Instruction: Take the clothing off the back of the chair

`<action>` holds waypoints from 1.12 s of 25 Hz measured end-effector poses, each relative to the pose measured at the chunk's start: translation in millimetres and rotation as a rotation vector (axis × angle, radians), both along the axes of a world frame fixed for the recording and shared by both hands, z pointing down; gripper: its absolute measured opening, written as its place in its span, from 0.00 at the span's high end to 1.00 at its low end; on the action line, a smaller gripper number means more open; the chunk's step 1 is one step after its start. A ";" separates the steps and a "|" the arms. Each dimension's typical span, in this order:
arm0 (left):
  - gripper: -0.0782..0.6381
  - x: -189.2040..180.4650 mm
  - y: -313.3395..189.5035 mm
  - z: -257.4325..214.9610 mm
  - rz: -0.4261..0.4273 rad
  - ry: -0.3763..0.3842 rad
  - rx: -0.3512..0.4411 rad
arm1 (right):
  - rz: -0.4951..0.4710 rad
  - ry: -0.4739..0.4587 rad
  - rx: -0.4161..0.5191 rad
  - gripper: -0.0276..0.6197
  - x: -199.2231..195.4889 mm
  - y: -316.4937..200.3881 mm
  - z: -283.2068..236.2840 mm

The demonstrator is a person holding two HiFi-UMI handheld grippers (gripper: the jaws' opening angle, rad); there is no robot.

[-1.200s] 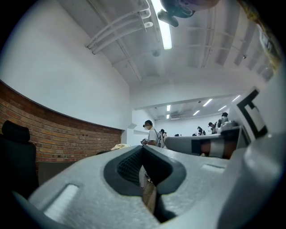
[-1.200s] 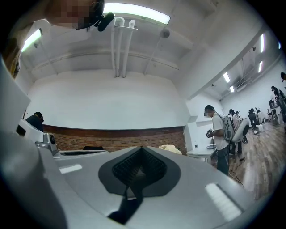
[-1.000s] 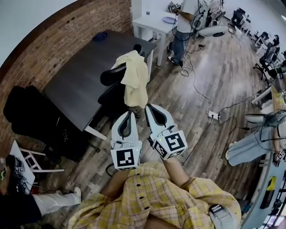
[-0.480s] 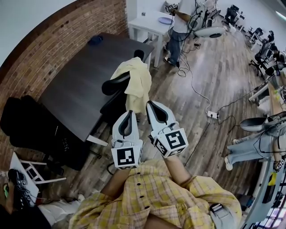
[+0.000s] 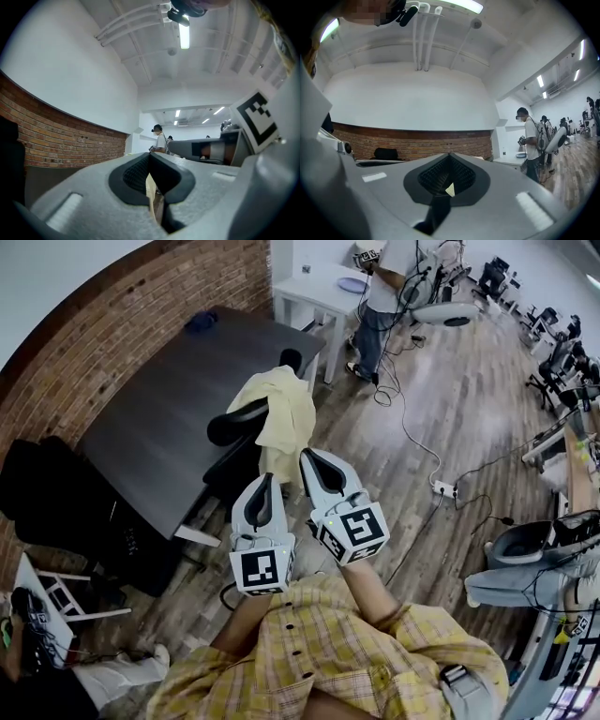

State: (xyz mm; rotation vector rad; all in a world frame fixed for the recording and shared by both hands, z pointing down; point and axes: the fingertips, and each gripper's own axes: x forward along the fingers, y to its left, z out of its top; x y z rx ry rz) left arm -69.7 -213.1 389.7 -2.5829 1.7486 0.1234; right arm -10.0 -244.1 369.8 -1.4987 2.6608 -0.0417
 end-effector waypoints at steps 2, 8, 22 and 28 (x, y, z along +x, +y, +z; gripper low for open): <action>0.89 2.6 -3.3 0.5 -0.008 -0.004 0.003 | -0.004 -0.002 0.005 0.96 2.6 -7.4 -1.1; 0.89 6.5 -14.1 2.4 -0.019 -0.003 0.005 | -0.018 0.004 0.009 0.94 4.5 -26.7 -4.2; 0.89 8.4 -32.0 5.3 -0.045 -0.018 0.006 | -0.098 0.052 -0.029 0.77 -0.1 -66.5 2.9; 0.89 7.7 -34.0 7.3 -0.050 -0.023 0.002 | -0.162 0.081 -0.052 0.63 -8.7 -88.3 6.6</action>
